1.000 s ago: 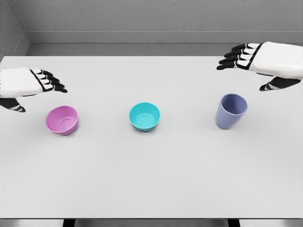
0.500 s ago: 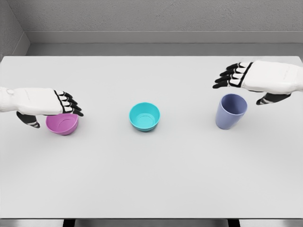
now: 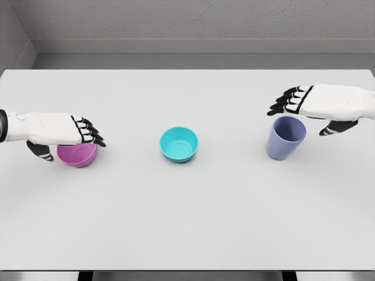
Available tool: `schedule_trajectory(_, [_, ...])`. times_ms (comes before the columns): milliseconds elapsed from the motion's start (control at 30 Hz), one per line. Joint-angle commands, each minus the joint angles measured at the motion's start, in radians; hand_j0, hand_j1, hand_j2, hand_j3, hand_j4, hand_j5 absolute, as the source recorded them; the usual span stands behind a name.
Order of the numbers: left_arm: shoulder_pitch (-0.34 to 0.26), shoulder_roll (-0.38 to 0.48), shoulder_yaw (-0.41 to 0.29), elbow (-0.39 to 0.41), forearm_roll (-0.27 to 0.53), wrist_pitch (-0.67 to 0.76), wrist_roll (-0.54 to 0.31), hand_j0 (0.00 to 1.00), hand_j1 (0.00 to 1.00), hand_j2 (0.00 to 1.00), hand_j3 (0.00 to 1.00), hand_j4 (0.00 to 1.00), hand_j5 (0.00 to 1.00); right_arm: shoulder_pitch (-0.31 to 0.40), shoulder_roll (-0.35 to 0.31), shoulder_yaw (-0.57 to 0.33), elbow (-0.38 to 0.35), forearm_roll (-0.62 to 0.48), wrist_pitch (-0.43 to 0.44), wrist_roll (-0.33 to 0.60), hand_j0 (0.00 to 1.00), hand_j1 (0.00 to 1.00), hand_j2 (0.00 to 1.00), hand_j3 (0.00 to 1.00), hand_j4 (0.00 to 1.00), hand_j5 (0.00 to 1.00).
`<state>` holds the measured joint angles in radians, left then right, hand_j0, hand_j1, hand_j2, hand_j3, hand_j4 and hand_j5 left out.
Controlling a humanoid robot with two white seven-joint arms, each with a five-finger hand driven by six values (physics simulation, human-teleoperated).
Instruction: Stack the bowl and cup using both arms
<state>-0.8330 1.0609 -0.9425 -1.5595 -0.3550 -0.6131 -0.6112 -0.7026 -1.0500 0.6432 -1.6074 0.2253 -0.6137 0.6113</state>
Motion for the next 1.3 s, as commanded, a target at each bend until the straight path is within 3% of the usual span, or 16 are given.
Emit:
schedule_trajectory(0, [0.002,-0.001,0.001,0.007,-0.004,0.002,0.000,1.00,1.00,1.00,1.00,1.00,1.00,0.000,0.012,0.006,0.021,-0.003,0.003,0.000,1.00,1.00,1.00,1.00,1.00,1.00])
schedule_trajectory(467, [0.029,-0.022,0.001,0.007,-0.024,0.002,0.000,1.00,1.00,1.00,1.00,1.00,1.00,-0.005,0.025,0.044,0.001,-0.001,0.003,0.000,1.00,1.00,1.00,1.00,1.00,1.00])
schedule_trajectory(567, [0.029,-0.030,0.001,0.036,-0.024,0.002,0.000,1.00,1.00,1.00,1.00,1.00,1.00,-0.008,0.038,0.050,0.000,-0.001,0.003,0.000,1.00,1.00,1.00,1.00,1.00,1.00])
schedule_trajectory(1267, [0.028,-0.065,0.002,0.096,-0.038,0.002,0.000,1.00,1.00,1.00,1.00,1.00,1.00,-0.025,0.067,0.066,0.067,0.014,0.003,0.000,1.00,1.00,1.00,1.00,1.00,1.00])
